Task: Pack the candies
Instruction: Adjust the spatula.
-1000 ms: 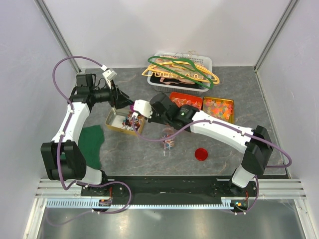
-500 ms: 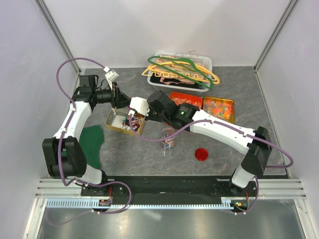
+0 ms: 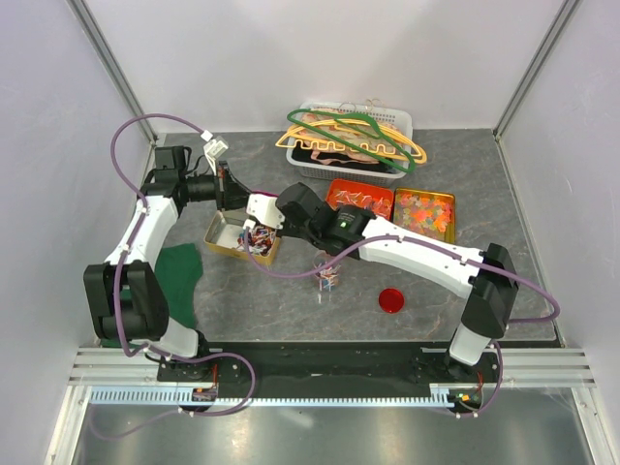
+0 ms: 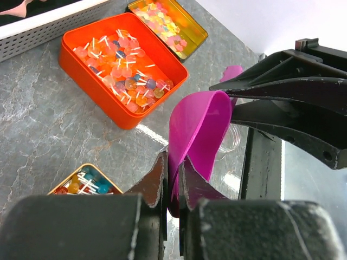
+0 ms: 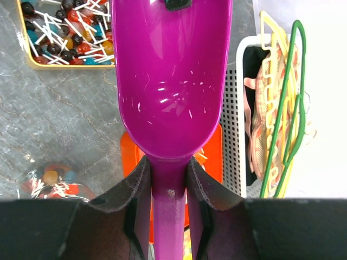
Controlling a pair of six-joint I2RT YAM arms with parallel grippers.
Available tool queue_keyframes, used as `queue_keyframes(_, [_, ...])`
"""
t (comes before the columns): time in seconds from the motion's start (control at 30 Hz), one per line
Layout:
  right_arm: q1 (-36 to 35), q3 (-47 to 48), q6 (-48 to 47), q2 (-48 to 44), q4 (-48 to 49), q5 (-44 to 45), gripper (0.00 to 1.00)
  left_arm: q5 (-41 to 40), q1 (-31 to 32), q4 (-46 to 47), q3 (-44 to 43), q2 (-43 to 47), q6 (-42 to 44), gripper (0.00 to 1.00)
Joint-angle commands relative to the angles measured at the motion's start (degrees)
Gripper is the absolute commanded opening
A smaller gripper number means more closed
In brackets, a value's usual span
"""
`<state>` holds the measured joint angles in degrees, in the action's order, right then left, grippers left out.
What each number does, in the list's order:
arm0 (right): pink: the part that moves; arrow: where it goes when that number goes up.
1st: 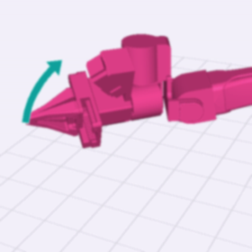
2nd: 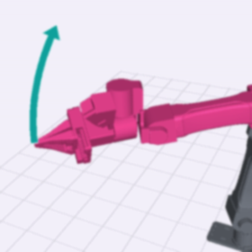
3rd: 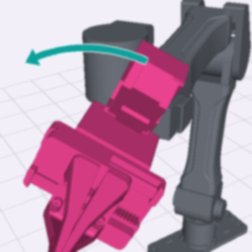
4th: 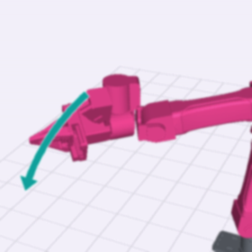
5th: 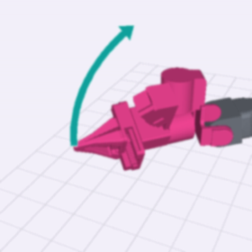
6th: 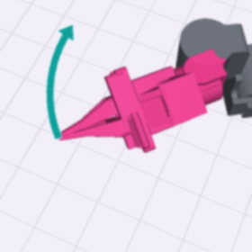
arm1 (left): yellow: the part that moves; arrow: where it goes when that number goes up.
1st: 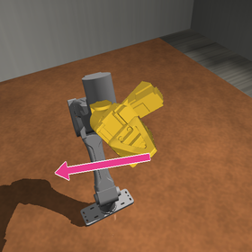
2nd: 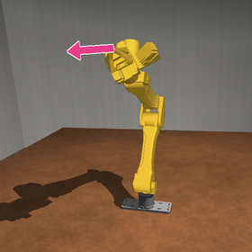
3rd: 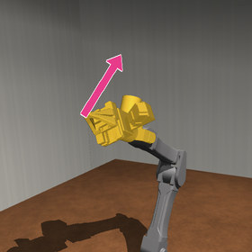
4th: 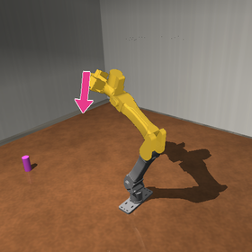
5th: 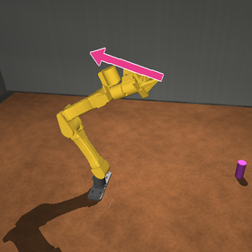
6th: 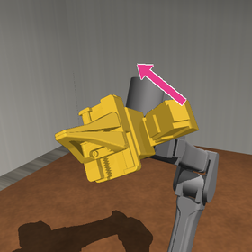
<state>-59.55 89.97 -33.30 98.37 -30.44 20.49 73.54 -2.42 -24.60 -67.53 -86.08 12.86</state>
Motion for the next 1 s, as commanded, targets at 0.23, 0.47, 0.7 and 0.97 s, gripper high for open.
queue_keyframes(0.23, [0.48, 4.24, 0.86, -1.86, 2.67, -2.46, 0.74, 5.73, -0.04, -1.06, -0.06, -1.45, 0.41, 0.02])
queue_keyframes(0.47, [6.54, 3.63, 3.32, -6.16, -3.49, -20.2, 0.68, 11.71, -1.89, -2.12, 0.03, -1.55, 1.46, 0.02])
queue_keyframes(0.7, [10.42, 3.28, 4.2, -6.96, -4.11, -28.14, 0.57, 13.21, -1.89, -3.52, -0.06, -0.58, 2.96, 0.02])
queue_keyframes(0.97, [10.16, 3.55, 7.37, -4.24, -1.65, -28.14, 0.56, 12.16, -1.89, -3.79, 0.12, -0.75, 3.13, 0.02])
